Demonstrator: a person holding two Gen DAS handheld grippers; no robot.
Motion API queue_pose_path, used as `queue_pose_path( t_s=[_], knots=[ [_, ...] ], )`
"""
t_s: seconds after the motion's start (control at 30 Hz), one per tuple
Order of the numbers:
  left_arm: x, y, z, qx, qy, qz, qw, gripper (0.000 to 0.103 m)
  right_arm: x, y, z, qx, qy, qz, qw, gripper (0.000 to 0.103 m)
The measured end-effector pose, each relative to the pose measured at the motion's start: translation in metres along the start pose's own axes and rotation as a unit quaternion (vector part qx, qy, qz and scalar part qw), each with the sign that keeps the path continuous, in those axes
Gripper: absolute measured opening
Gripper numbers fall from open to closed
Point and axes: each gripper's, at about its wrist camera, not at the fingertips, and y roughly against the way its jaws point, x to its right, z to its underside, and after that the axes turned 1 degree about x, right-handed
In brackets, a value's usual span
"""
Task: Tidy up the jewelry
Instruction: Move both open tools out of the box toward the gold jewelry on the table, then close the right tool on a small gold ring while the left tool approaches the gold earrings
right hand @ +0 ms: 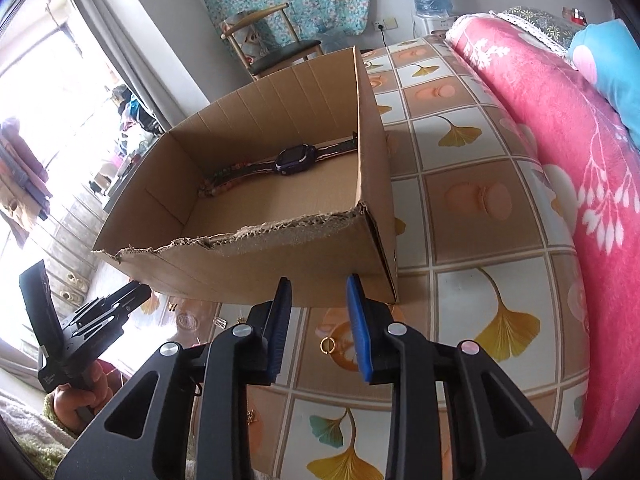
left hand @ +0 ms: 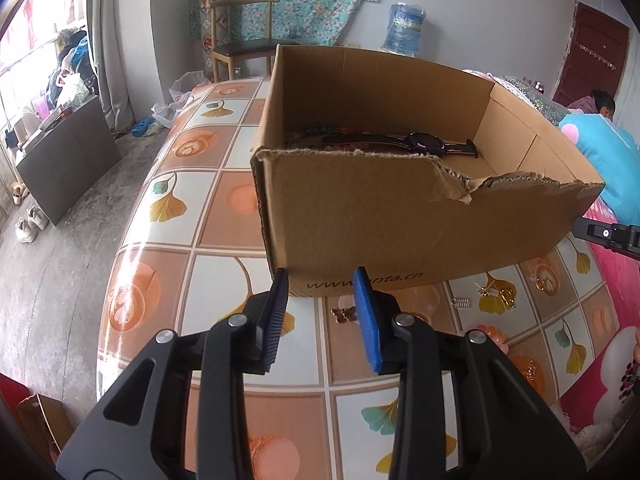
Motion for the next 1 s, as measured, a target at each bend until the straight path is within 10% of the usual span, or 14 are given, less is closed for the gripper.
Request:
queue_pose_path(
  t_s=[0.8,1.0],
  knots=[
    [0.092,0.006,0.02,-0.007,-0.152,0.076,0.9854,0.032,-0.021,-0.041,0.036,-0.066,0.135,0.055,0.987,0.028],
    [0.113,0.003,0.021,-0.011,-0.182,0.092,0.979,0.032,-0.028,-0.043,0.038,-0.063,0.166,0.068,0.982,0.011]
  ],
)
